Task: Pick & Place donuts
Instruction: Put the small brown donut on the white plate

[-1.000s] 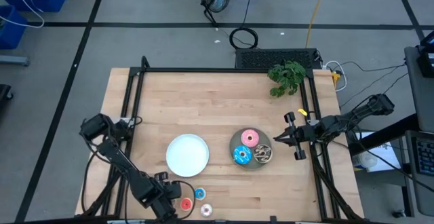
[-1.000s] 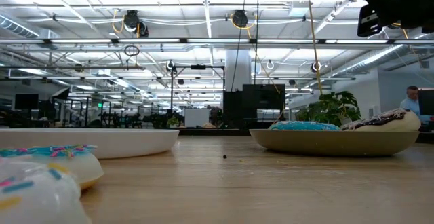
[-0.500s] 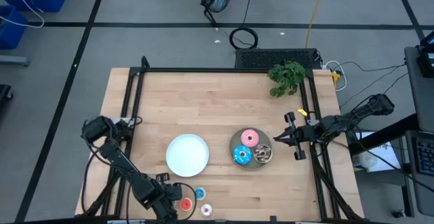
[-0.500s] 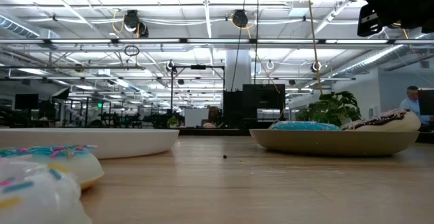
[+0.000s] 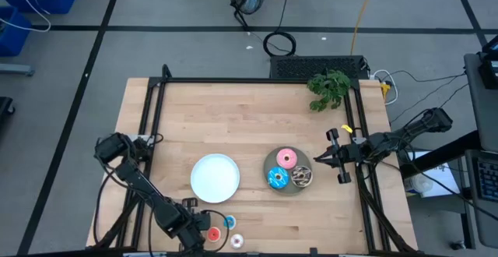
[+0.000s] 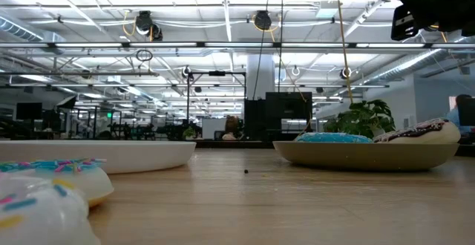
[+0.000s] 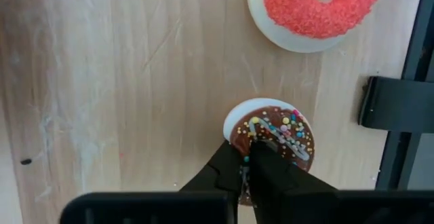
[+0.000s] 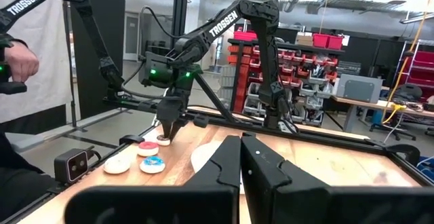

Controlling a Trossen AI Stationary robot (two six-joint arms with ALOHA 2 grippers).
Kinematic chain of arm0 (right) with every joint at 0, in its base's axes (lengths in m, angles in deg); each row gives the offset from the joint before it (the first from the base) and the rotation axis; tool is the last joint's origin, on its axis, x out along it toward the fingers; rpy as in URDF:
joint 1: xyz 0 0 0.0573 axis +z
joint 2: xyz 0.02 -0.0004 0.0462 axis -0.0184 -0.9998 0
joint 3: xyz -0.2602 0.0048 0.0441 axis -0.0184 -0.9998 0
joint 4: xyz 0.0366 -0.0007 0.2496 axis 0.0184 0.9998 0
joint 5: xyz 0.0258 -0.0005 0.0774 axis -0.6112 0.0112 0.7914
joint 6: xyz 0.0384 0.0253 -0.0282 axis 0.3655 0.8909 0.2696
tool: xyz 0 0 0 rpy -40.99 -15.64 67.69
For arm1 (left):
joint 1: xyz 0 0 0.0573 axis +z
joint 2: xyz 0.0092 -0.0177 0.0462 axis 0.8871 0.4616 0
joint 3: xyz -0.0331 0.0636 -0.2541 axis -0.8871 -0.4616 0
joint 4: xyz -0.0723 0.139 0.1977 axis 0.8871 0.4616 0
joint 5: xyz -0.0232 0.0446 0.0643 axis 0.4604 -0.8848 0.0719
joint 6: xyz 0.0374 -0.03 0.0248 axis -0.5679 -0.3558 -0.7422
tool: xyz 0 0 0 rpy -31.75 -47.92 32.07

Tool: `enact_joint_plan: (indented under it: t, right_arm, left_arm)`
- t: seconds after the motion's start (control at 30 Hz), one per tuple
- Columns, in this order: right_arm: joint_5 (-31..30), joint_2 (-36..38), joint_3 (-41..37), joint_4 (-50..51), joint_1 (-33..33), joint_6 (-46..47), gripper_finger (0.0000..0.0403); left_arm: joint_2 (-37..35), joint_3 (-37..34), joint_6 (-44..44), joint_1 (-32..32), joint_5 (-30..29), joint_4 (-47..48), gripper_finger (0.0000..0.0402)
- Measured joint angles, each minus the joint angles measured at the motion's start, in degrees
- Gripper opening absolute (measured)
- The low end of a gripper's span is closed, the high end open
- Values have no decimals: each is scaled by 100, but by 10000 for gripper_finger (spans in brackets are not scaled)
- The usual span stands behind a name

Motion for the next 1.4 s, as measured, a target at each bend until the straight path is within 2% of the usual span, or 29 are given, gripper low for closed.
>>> enact_joint_plan:
  t: [0.1,0.23,0.5,0.63,0.77,0.9,1.13,1.23,1.4]
  right_arm:
    - [0,0,0,2,0,43,0]
    - [0,0,-1,49,0,43,0]
    - [0,-2,-4,138,0,43,0]
    - [-1,-2,-4,143,0,37,0]
    - [-2,-2,-4,151,0,34,0]
    - [-2,-4,-4,170,0,41,0]
    - [-2,-4,-4,216,0,41,0]
    - [-2,-7,-4,227,0,41,0]
    - [-2,-11,-4,253,0,43,0]
  left_arm:
    - [-50,-6,-3,51,99,74,27]
    - [-407,-17,-5,136,76,271,10]
    - [-1713,-9,73,418,-736,1013,23]
    - [-2333,-9,516,858,-870,1478,9]
    - [-2665,-9,192,1347,-1372,1501,13]
    - [-2681,-9,-423,1966,-1195,1619,25]
    - [-2405,-6,-1571,2946,-1212,1760,7]
    - [-2215,-26,-2047,3231,-1187,1746,15]
    - [-1786,-66,-2329,3625,-731,1494,32]
